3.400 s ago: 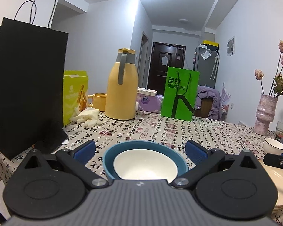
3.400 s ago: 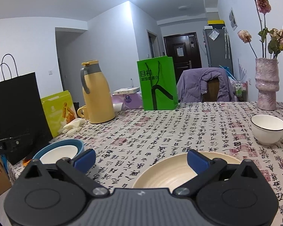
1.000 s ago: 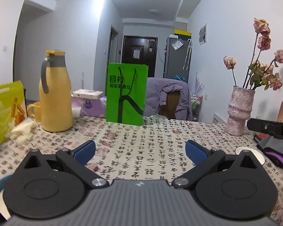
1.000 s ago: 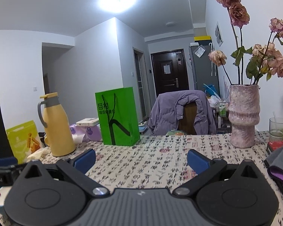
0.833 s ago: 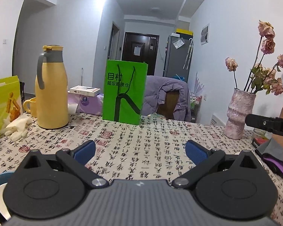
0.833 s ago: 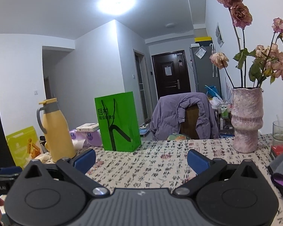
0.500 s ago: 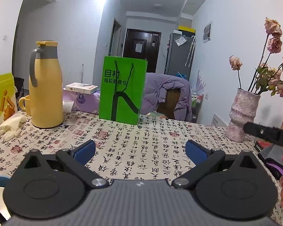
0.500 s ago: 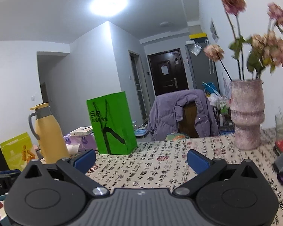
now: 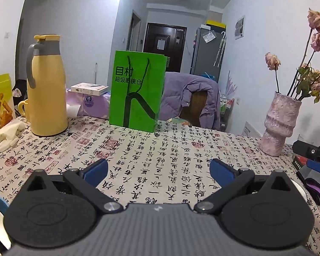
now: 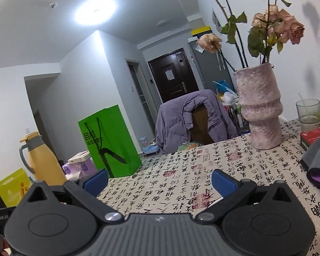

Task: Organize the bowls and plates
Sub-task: 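Move both open grippers toward the white bowl beside the pink vase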

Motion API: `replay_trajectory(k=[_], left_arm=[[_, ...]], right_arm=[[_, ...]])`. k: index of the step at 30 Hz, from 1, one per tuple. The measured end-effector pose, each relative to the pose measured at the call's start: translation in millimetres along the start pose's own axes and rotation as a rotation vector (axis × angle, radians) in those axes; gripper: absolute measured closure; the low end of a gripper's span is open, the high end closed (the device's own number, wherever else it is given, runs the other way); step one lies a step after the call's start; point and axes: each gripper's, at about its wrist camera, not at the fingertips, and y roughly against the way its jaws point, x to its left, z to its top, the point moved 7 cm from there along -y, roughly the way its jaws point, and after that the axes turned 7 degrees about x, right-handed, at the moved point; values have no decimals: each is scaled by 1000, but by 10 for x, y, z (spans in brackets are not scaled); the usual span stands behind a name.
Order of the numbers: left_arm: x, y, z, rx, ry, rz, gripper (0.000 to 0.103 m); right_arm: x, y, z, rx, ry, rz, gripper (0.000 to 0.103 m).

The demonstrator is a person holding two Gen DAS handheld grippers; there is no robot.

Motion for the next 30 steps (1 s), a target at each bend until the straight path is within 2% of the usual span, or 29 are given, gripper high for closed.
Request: replay_trajectory(k=[8,14,24,30], left_arm=[[-196,-64,75,7,-34,-15,0],[-454,-174,101,25,-80,-36,0],[-949,-407,65,96,-142,-87,0],[-1206,-510,30,133,-157,-116,0]], right_arm=[[-95,27,18,-11,-25,-16,0],[-282,0,33,-13,-62,-78,0],[-798,66,80,40,-177,-230,0],[-1028,70,55,114,-218,-287,0]])
